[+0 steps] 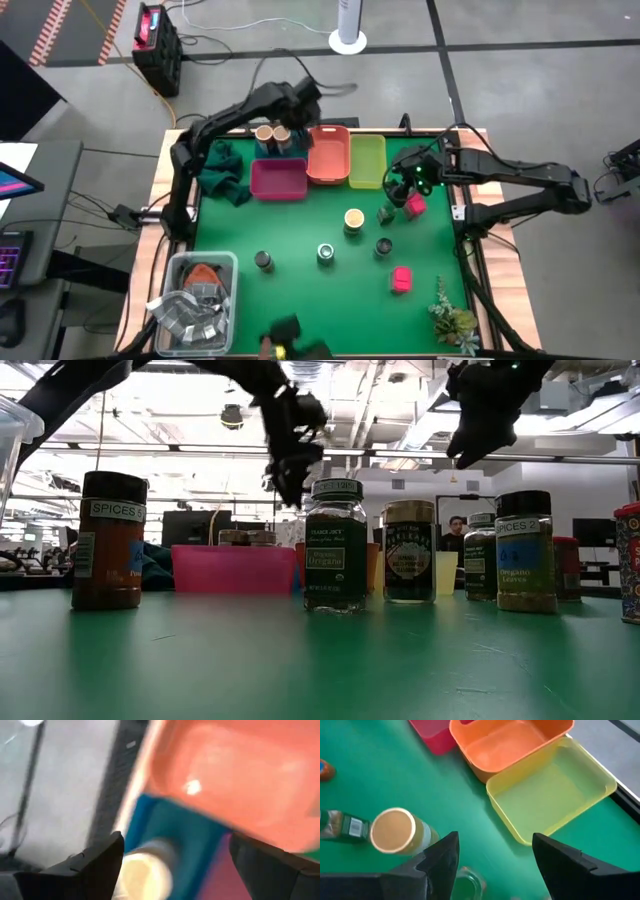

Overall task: Sort spices by type
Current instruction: Put the gold seasoning bottle into the blue bin

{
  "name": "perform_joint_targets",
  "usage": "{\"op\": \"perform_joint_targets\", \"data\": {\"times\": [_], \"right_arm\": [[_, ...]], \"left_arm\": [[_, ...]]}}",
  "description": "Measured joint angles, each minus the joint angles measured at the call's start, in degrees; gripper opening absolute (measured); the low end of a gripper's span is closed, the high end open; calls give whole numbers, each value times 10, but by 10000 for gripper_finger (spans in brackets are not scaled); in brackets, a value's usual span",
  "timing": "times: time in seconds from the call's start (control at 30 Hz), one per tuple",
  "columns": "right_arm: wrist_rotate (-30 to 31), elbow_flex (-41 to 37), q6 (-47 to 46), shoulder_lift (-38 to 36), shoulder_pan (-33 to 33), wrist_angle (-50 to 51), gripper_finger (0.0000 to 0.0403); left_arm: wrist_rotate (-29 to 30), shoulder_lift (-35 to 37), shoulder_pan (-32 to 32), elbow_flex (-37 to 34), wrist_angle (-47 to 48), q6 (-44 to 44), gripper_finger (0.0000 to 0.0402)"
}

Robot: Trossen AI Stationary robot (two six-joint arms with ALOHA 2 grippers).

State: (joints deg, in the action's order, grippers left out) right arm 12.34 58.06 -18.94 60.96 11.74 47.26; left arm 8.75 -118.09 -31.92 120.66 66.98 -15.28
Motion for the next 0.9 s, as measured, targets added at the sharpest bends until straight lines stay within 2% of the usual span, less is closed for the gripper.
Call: {"op": "perform_joint_targets", "data": {"times": [0.2,0.33,0.57,0.8,0.9], "right_arm": [[0,0,-5,-40,9,52,279],[0,0,-5,-74,11,66,279],[0,0,10,-109,11,67,279],[-1,0,12,-132,0,75,279],[-2,0,-5,-143,-12,86,279]], "left_arm": [[-91,0,113,24,13,87,345],[-129,0,183,25,-30,142,346],[-126,0,269,10,-160,221,346],[-90,-1,297,-57,-277,277,346],[-78,-1,299,-81,-293,280,346]]}}
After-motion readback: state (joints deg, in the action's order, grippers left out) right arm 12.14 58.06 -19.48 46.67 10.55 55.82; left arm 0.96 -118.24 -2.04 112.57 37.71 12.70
